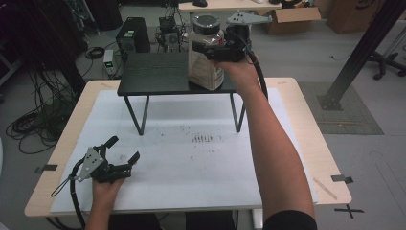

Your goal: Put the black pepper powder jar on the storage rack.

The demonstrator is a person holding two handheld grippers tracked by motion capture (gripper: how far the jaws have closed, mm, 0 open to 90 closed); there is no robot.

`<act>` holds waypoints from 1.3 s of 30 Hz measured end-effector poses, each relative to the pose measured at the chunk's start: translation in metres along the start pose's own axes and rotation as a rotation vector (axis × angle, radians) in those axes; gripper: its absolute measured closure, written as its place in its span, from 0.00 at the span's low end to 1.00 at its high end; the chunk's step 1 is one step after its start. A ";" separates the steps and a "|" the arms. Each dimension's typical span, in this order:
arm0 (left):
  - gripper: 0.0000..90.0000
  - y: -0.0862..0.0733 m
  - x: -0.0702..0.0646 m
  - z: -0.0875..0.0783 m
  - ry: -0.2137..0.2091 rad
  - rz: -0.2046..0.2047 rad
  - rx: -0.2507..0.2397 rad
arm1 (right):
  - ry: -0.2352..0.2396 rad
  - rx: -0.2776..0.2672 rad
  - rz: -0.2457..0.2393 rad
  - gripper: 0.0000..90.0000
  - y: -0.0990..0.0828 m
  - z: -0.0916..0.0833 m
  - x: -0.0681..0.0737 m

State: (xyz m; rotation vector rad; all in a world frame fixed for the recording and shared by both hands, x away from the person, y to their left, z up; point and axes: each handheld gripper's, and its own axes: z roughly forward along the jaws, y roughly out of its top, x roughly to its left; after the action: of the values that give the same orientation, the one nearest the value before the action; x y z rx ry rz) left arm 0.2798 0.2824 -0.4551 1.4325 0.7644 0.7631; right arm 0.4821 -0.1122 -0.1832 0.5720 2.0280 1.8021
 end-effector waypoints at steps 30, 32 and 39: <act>0.00 0.000 0.001 0.000 -0.002 -0.005 0.001 | 0.001 -0.043 0.047 0.18 -0.007 0.004 -0.007; 0.00 0.000 0.001 0.000 -0.002 -0.005 0.003 | -0.013 -0.046 0.054 0.16 -0.007 0.004 -0.007; 0.00 0.000 0.000 0.000 -0.001 -0.004 0.001 | -0.011 -0.050 0.069 0.12 -0.010 0.001 -0.007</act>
State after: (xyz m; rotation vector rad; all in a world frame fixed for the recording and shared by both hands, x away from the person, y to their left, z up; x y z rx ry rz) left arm 0.2802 0.2826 -0.4551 1.4323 0.7667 0.7591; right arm 0.4877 -0.1162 -0.1932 0.6433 1.9722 1.8793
